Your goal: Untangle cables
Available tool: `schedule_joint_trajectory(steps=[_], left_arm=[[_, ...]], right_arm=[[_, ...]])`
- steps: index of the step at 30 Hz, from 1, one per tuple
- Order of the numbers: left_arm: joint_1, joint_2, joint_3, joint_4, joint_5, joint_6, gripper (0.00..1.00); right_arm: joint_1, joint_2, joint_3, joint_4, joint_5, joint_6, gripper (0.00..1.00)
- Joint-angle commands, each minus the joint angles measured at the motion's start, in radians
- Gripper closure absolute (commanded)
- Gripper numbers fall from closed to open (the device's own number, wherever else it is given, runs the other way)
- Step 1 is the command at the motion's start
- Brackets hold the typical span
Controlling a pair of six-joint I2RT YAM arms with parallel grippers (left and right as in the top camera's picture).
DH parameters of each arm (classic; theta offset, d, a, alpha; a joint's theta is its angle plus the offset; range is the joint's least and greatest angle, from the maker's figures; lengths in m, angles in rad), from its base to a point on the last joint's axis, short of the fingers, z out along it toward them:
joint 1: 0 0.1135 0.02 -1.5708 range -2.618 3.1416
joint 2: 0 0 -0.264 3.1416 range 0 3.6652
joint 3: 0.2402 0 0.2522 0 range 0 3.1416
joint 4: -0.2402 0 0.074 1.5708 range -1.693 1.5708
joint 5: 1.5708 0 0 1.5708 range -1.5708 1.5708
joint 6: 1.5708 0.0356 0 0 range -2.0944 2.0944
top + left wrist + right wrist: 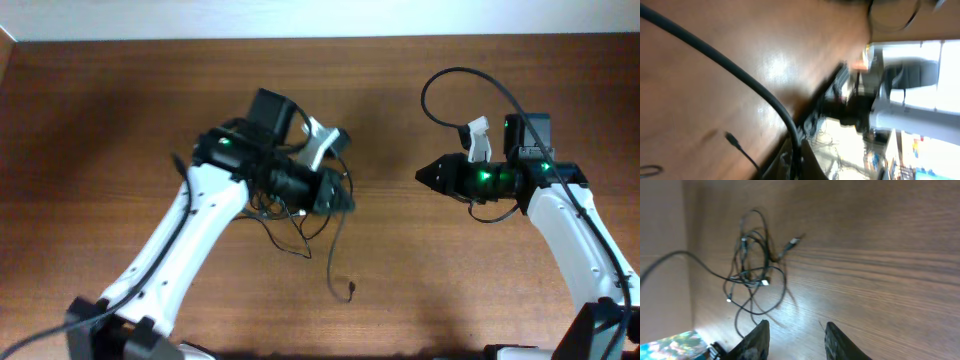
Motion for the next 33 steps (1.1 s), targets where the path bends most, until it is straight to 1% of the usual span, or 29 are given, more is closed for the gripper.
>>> schedule_joint_trajectory(steps=[1, 2, 4, 5, 6, 7, 8, 9, 10, 11, 12, 14, 15, 17, 18, 19, 20, 23, 24, 25, 26, 27, 28, 31, 33], left_arm=[[-0.117, 0.087, -0.009, -0.054, 0.031, 0.151, 1.00], [-0.142, 0.101, -0.009, -0.051, 0.023, 0.151, 1.00], [-0.222, 0.139, -0.009, -0.043, -0.064, 0.151, 1.00], [-0.230, 0.142, -0.009, -0.043, -0.083, 0.150, 1.00], [-0.235, 0.142, -0.006, -0.051, -0.093, 0.145, 0.84], [-0.222, 0.141, 0.014, -0.074, -0.093, 0.139, 0.51], [-0.205, 0.141, 0.039, -0.104, -0.093, 0.139, 0.26], [-0.172, 0.141, 0.088, -0.154, -0.095, 0.140, 0.14], [-0.145, 0.141, 0.129, -0.190, -0.114, 0.139, 0.09], [-0.113, 0.141, 0.182, -0.238, -0.156, 0.139, 0.09], [-0.084, 0.141, 0.224, -0.275, -0.209, 0.140, 0.09], [-0.042, 0.141, 0.267, -0.291, -0.319, 0.139, 0.09], [-0.015, 0.141, 0.270, -0.288, -0.383, 0.139, 0.09], [0.022, 0.142, 0.270, -0.284, -0.510, 0.116, 0.02], [0.041, 0.143, 0.270, -0.270, -0.575, 0.064, 0.00], [0.057, 0.147, 0.269, -0.248, -0.636, 0.010, 0.01], [0.063, 0.153, 0.268, -0.240, -0.673, -0.023, 0.01], [0.066, 0.188, 0.266, -0.236, -0.753, -0.108, 0.04], [0.066, 0.203, 0.266, -0.230, -0.752, -0.109, 0.04], [0.066, 0.225, 0.266, -0.224, -0.752, -0.109, 0.04], [0.068, 0.253, 0.266, -0.214, -0.753, -0.114, 0.02], [0.074, 0.275, 0.266, -0.211, -0.760, -0.144, 0.01], [0.086, 0.288, 0.266, -0.212, -0.759, -0.163, 0.01], [0.113, 0.301, 0.266, -0.211, -0.759, -0.170, 0.01], [0.121, 0.301, 0.266, -0.175, -0.746, -0.234, 0.01]], right_arm=[[0.004, 0.003, 0.002, -0.019, 0.101, -0.016, 0.64], [0.004, 0.003, 0.002, -0.027, 0.121, -0.016, 0.64], [0.004, 0.003, 0.002, -0.056, 0.214, -0.016, 0.64], [0.004, 0.003, 0.002, -0.063, 0.224, -0.016, 0.64], [0.004, 0.003, 0.002, -0.068, 0.229, -0.016, 0.64], [0.004, 0.003, 0.002, -0.067, 0.229, -0.016, 0.64], [0.004, 0.003, 0.002, -0.067, 0.229, -0.016, 0.64], [0.004, 0.003, 0.002, -0.067, 0.229, -0.016, 0.64], [0.004, 0.003, 0.002, -0.067, 0.229, -0.016, 0.63], [0.005, 0.003, 0.002, -0.067, 0.229, -0.016, 0.62], [0.005, 0.003, 0.002, -0.068, 0.229, -0.016, 0.59], [0.005, 0.003, 0.002, -0.077, 0.229, -0.016, 0.57], [0.008, 0.003, 0.002, -0.080, 0.229, -0.016, 0.53], [0.032, 0.003, 0.002, -0.080, 0.229, -0.016, 0.45], [0.043, 0.003, 0.002, -0.080, 0.229, -0.016, 0.41], [0.068, 0.003, 0.002, -0.081, 0.229, -0.016, 0.30], [0.082, 0.003, 0.001, -0.081, 0.229, -0.016, 0.25], [0.158, 0.003, 0.002, -0.073, 0.235, -0.016, 0.17], [0.177, 0.003, 0.002, -0.071, 0.245, -0.016, 0.07], [0.197, 0.003, 0.002, -0.071, 0.268, -0.016, 0.01], [0.213, 0.003, 0.002, -0.073, 0.288, -0.016, 0.01], [0.217, 0.003, 0.002, -0.073, 0.293, -0.016, 0.02], [0.214, 0.003, 0.002, -0.073, 0.293, -0.016, 0.02], [0.214, 0.003, 0.002, -0.073, 0.293, -0.016, 0.01], [0.214, 0.003, 0.002, -0.073, 0.293, -0.016, 0.01]])
